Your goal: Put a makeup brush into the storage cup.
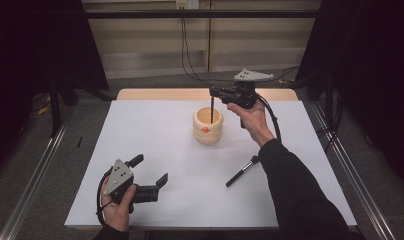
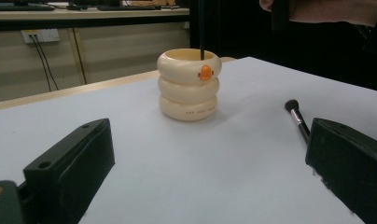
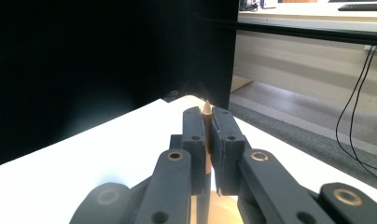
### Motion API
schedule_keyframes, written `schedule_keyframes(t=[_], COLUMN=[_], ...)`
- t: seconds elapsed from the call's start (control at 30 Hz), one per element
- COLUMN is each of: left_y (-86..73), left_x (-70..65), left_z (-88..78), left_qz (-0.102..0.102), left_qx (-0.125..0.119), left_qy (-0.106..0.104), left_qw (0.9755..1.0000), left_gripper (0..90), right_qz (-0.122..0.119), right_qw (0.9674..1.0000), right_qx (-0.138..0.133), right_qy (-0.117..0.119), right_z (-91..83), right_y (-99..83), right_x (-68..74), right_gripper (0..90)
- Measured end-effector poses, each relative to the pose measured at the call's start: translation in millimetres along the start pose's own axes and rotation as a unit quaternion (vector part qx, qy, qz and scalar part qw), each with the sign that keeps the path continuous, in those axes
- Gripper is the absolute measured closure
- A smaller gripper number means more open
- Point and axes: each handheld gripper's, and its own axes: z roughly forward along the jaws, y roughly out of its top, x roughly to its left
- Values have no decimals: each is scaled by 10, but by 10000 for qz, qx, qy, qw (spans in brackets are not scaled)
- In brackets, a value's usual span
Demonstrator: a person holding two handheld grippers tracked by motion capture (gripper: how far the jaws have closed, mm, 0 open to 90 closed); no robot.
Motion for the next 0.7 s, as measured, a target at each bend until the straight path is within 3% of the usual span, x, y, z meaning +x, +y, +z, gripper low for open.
schedule_keyframes(t=[0.7], left_y=[0], left_x=[3], left_z=[-5], left_qz=[-8], left_qx=[27], left_qy=[45], left_qw=[10000], left_gripper=[10], right_qz=[86], right_qw=[9999], right_qx=[40], right_qy=[-35], right_z=[38], right_y=[-160], right_x=[-21], right_gripper=[852])
